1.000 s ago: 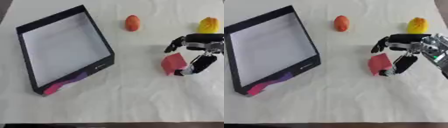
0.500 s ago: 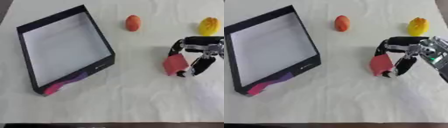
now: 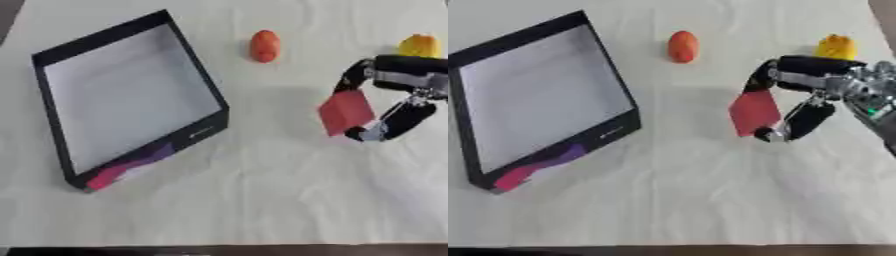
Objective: Pick up objects on the table and place them in the box.
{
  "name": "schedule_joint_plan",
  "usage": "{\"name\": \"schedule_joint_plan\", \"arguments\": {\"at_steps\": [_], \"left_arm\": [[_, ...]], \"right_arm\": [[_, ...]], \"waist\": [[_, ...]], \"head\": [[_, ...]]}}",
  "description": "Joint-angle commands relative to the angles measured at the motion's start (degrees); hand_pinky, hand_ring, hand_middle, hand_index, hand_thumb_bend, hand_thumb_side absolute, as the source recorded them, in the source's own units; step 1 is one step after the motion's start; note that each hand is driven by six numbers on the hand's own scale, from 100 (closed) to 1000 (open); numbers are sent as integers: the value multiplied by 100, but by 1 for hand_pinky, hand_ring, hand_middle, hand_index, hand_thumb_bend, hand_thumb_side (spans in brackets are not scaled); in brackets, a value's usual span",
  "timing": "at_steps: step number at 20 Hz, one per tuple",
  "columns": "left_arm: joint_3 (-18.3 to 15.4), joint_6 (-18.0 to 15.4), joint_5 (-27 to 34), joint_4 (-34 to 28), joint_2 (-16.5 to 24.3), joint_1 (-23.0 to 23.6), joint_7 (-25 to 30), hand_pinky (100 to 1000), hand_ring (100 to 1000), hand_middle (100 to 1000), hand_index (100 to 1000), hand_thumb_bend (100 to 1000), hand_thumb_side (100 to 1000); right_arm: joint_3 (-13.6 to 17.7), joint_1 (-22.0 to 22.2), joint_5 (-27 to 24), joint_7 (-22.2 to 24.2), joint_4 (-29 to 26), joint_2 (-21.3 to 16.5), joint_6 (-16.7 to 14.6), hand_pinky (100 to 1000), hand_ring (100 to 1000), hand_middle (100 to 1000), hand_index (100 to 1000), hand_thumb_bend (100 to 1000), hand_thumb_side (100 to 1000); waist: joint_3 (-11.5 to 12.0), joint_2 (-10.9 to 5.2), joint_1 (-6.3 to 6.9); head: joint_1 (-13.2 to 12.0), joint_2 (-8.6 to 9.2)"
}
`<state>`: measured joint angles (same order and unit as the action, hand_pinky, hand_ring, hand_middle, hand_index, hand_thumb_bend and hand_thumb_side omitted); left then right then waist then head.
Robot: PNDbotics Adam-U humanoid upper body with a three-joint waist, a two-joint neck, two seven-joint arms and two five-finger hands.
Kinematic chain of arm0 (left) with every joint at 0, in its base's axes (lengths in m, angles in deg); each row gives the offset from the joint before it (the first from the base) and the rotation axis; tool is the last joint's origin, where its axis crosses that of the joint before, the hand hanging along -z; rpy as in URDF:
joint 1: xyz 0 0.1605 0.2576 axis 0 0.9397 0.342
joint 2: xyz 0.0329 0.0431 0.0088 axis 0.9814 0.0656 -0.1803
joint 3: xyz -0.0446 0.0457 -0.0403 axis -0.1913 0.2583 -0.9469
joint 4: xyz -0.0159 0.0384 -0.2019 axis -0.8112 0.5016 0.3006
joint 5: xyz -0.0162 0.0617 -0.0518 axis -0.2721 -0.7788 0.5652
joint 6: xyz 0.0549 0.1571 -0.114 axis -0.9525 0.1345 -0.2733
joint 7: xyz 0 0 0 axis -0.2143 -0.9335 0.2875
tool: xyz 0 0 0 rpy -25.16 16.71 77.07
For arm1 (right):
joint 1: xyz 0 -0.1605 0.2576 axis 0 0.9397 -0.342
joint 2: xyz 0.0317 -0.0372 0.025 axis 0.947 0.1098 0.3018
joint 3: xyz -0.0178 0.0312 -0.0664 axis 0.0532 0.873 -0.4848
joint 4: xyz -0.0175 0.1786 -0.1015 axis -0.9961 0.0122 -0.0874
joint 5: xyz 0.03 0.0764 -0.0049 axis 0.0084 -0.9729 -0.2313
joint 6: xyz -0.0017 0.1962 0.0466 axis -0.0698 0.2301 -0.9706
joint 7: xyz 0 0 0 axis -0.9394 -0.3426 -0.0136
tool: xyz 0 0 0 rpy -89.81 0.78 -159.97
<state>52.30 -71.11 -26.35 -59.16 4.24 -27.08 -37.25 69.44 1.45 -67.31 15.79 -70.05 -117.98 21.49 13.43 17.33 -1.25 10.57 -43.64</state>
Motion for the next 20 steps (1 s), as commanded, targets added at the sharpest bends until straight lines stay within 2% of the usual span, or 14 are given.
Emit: {"name": "schedule_joint_plan", "arguments": {"at_steps": [1,3,5,9,12,15,20], "left_arm": [[-63,-23,-21,-88,141,-8,-5,714,627,770,821,290,652],[-65,-30,-40,-109,177,2,-2,715,628,771,822,290,648],[-57,-39,-65,-155,214,-7,8,716,631,773,826,290,639],[-29,-63,-136,-356,321,-89,58,717,636,774,829,295,613],[-38,-77,-205,-529,383,-177,39,719,642,775,831,303,588],[-107,-131,-352,-738,419,-323,-69,724,657,776,830,323,543],[-150,-487,-535,-858,490,-774,-272,731,677,778,831,355,484]], "right_arm": [[288,-461,-401,-221,-194,-388,-184,798,643,477,604,305,100],[275,-1035,-627,-258,-198,-423,-267,797,639,480,606,316,100],[143,-1733,-704,-175,-199,-272,-194,796,629,480,605,326,100],[-338,-3161,-541,196,-12,386,342,793,624,479,601,362,100],[-614,-4011,-164,277,512,1029,490,790,621,477,597,382,100],[-789,-4429,332,253,1234,1580,541,788,619,477,600,358,100],[-1002,-4740,1289,-10,2558,2388,522,785,616,477,601,340,100]], "waist": [[-8,-163,-9],[-9,-223,-23],[6,-292,-30],[84,-441,-19],[170,-528,-21],[303,-589,-24],[543,-609,1]], "head": [[1,-20],[30,-41],[78,-46],[205,-47],[320,-47],[449,-47],[671,-47]]}}
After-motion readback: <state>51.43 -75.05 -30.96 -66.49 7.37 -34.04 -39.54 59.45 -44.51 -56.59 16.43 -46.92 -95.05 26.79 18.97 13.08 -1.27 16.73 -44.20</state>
